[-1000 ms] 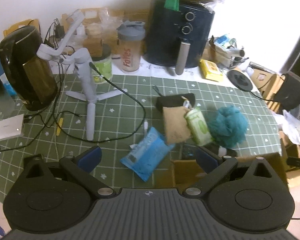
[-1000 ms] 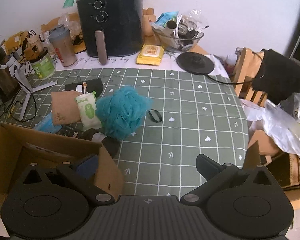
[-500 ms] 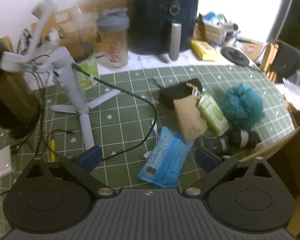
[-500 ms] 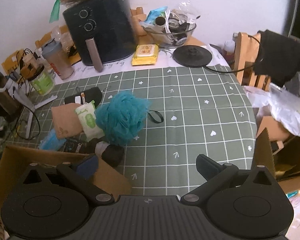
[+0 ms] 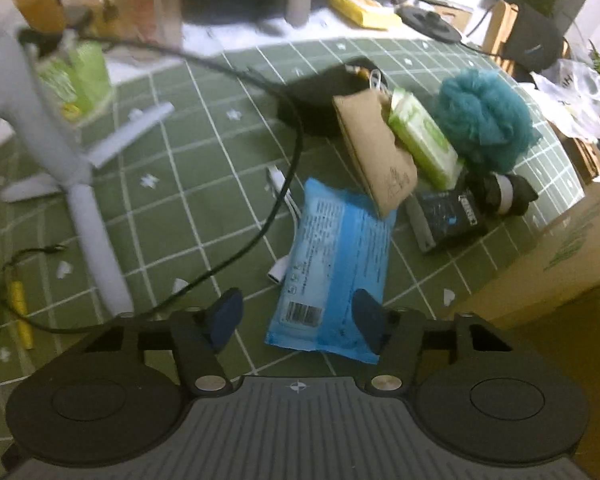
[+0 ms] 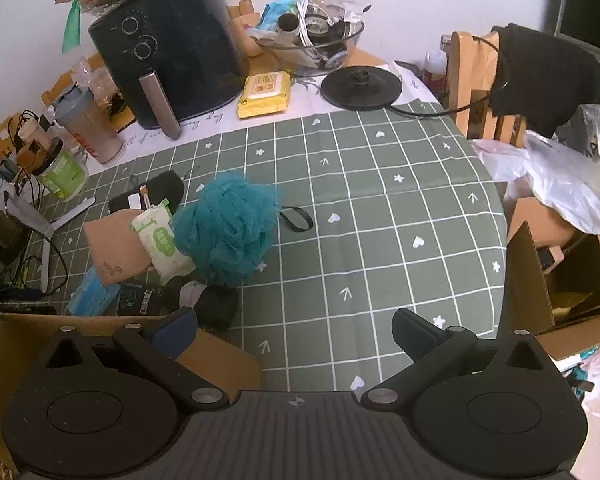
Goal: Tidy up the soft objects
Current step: 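Lower the left gripper onto the blue wipe packet and close it, then carry the blue packet to the box with the left gripper while the right grasps the teal sponge, then release the blue packet into the box while the right gripper drops the teal sponge in, then reach the right gripper to the black-and-white sock bundle and close on it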
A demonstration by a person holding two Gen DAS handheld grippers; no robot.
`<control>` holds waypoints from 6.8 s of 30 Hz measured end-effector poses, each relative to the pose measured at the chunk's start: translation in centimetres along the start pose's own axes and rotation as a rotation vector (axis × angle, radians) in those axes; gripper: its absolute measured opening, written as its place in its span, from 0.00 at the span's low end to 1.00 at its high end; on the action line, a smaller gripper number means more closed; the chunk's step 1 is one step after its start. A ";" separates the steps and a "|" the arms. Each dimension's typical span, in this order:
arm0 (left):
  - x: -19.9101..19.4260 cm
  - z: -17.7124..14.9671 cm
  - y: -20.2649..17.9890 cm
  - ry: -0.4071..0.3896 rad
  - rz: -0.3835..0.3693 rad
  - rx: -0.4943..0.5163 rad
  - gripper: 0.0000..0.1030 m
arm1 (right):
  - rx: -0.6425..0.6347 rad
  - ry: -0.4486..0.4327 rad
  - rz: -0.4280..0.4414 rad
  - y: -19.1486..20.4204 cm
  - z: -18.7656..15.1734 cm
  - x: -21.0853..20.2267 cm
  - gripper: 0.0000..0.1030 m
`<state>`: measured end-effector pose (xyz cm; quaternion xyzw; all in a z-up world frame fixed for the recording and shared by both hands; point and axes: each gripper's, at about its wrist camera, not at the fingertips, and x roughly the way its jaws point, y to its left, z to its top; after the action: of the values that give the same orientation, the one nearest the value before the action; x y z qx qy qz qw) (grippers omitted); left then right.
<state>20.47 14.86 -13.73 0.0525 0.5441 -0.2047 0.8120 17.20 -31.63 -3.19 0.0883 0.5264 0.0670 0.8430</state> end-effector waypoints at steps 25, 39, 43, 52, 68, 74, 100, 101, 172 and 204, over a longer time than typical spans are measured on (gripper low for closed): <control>0.9 -1.5 2.0 0.132 0.013 0.074 0.04 | 0.005 0.022 -0.030 0.6 0.5 0.6 1.00; 1.8 -0.7 -0.7 0.095 0.066 0.076 0.85 | -0.014 0.019 -0.028 0.4 0.8 0.6 1.00; 3.5 -0.7 -1.2 0.131 0.093 0.067 0.85 | -0.021 0.013 -0.027 0.2 0.9 0.4 1.00; 3.4 -0.4 -1.6 0.079 0.147 0.022 0.58 | -0.035 0.002 -0.001 -0.2 1.0 0.7 1.00; -0.7 -2.7 -3.2 0.079 0.055 -0.024 0.53 | -0.079 0.006 0.052 -0.4 1.9 2.5 1.00; -1.2 -4.9 -3.9 0.098 0.063 -0.066 0.53 | -0.100 0.007 0.073 -0.1 2.0 2.9 1.00; -15.7 -1.7 -7.9 -0.229 0.120 -0.297 0.53 | -0.318 0.003 0.234 2.3 6.4 10.7 1.00; -16.0 -1.6 -8.3 -0.234 0.118 -0.300 0.53 | -0.323 0.006 0.242 2.6 6.6 11.3 1.00; -13.3 -0.6 -17.4 -0.202 0.018 -0.284 0.79 | -0.303 -0.225 0.506 1.2 0.3 -5.0 0.61; -14.5 -2.4 -16.4 -0.217 0.083 -0.363 0.79 | -0.738 -0.025 0.416 10.8 -7.2 -4.1 1.00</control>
<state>7.28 4.64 0.64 -0.0948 0.4786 -0.0740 0.8698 8.72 -21.40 -0.36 -0.1144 0.4276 0.4186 0.7930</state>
